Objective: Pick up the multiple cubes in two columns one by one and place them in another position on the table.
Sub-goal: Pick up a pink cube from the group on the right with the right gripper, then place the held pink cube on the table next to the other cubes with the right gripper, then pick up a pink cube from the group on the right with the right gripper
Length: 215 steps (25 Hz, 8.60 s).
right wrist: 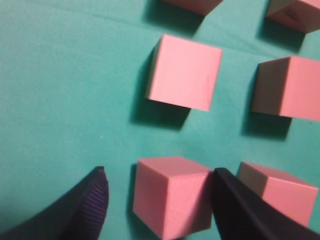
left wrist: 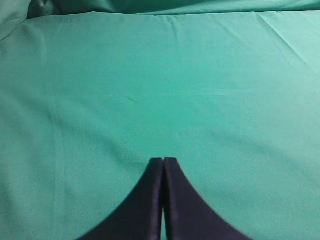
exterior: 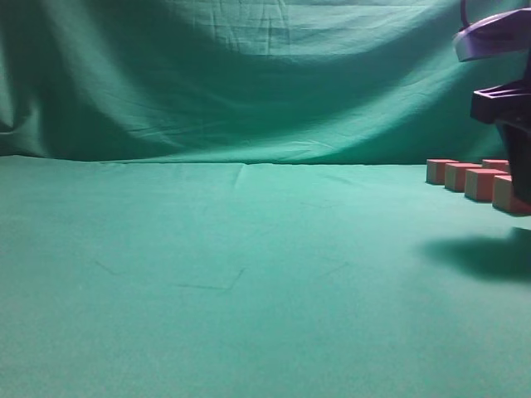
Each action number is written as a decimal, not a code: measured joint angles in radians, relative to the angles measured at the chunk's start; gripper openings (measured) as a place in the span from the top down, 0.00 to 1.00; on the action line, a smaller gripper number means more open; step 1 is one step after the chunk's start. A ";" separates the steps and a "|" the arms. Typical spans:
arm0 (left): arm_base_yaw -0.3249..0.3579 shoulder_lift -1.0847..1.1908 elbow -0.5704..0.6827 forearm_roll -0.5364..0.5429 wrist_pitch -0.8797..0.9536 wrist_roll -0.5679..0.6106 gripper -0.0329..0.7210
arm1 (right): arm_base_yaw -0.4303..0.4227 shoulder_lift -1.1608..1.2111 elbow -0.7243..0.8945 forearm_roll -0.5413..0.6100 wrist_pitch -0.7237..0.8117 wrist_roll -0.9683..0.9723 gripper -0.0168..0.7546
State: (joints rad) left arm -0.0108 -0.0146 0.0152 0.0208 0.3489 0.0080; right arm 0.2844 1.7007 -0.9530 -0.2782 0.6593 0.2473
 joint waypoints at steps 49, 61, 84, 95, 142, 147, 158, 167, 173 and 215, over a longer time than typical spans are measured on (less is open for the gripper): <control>0.000 0.000 0.000 0.000 0.000 0.000 0.96 | 0.124 -0.032 -0.163 0.195 0.154 -0.220 0.64; 0.000 0.000 0.000 0.000 0.000 0.000 0.96 | 0.229 0.116 -0.564 0.224 0.335 -0.448 0.64; 0.000 0.000 0.000 0.000 0.000 0.000 0.96 | 0.229 0.459 -0.768 0.339 0.335 -0.629 0.64; 0.000 0.000 0.000 0.000 0.000 0.000 0.96 | 0.229 0.480 -0.768 0.305 0.323 -0.631 0.64; 0.000 0.000 0.000 0.000 0.000 0.000 0.96 | 0.229 0.480 -0.769 0.305 0.318 -0.537 0.64; 0.000 0.000 0.000 0.000 0.000 0.000 0.96 | 0.229 0.480 -0.769 0.305 0.316 -0.537 0.55; 0.000 0.000 0.000 0.000 0.000 0.000 0.96 | 0.229 0.480 -0.780 0.293 0.342 -0.537 0.21; 0.000 0.000 0.000 0.000 0.000 0.000 0.96 | 0.229 0.482 -1.121 0.254 0.561 -0.487 0.18; 0.000 0.000 0.000 0.000 0.000 0.000 0.96 | 0.229 0.384 -1.178 0.243 0.584 -0.411 0.18; 0.000 0.000 0.000 0.000 0.000 0.000 0.96 | -0.257 -0.064 0.049 0.229 -0.007 -0.313 0.25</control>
State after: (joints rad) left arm -0.0108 -0.0146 0.0152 0.0208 0.3489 0.0080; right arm 0.0273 1.6368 -0.9037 -0.0495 0.6528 -0.0656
